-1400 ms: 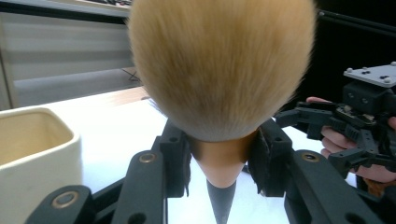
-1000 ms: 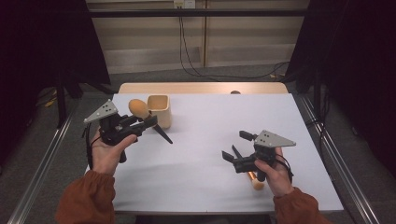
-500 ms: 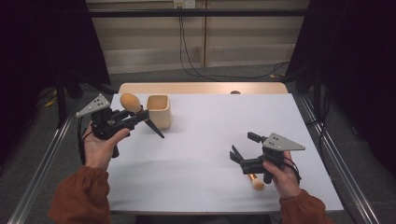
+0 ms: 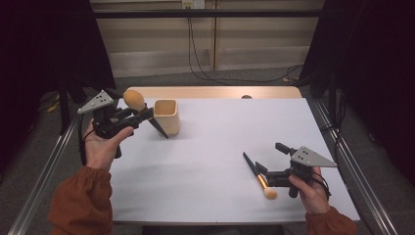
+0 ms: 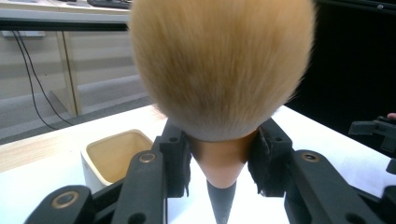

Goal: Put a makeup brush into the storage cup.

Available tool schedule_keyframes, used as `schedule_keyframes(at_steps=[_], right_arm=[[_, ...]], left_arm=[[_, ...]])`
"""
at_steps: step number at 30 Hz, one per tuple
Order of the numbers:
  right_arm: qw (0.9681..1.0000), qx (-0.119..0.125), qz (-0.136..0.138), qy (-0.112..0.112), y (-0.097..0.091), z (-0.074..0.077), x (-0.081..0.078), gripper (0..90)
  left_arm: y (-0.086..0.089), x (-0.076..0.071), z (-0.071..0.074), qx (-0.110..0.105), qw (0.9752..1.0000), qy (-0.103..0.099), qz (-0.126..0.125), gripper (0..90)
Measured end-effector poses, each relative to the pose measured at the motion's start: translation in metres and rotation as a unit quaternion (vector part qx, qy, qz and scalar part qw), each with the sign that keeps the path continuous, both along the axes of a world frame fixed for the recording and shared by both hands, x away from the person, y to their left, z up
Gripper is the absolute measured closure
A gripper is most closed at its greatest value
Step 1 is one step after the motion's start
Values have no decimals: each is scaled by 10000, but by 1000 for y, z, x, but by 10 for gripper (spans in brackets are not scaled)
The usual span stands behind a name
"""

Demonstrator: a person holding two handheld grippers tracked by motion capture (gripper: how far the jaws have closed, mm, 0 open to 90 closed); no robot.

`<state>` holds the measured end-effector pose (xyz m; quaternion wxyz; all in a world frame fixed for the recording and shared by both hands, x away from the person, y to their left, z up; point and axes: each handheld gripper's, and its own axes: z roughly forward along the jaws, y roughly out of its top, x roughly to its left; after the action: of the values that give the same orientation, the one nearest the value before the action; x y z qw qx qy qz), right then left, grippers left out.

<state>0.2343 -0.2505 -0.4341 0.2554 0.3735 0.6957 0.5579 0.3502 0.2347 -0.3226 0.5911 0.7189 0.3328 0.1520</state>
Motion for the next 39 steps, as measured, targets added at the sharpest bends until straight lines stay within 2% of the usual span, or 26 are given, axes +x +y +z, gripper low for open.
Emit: schedule_keyframes(at_steps=[3,10,15,23,26,30,35,39], right_arm=[[10000,-7,9,49,-4,-3,-3,5],[9998,22,-207,-73,-15,-4,-10,9],[9997,36,-248,-43,-20,-7,-16,8],[9996,39,-263,-82,-23,-9,-21,9],[9996,64,-261,-77,-24,-11,-21,9],[9997,70,-243,-61,-23,-12,-21,8],[9995,80,-284,-73,-24,-14,-19,3],[9996,87,-241,-73,-23,-14,-19,1]], left_arm=[[2,3,3,22,10000,-15,46,621],[5,9,9,55,9999,3,160,622],[4,17,13,73,9997,14,253,622],[4,26,21,84,9992,-116,376,622],[3,30,19,51,9990,-100,437,621],[1,35,16,158,9986,-97,501,622],[0,43,12,107,9979,-170,616,621],[-2,48,12,-15,9972,-213,715,621]])
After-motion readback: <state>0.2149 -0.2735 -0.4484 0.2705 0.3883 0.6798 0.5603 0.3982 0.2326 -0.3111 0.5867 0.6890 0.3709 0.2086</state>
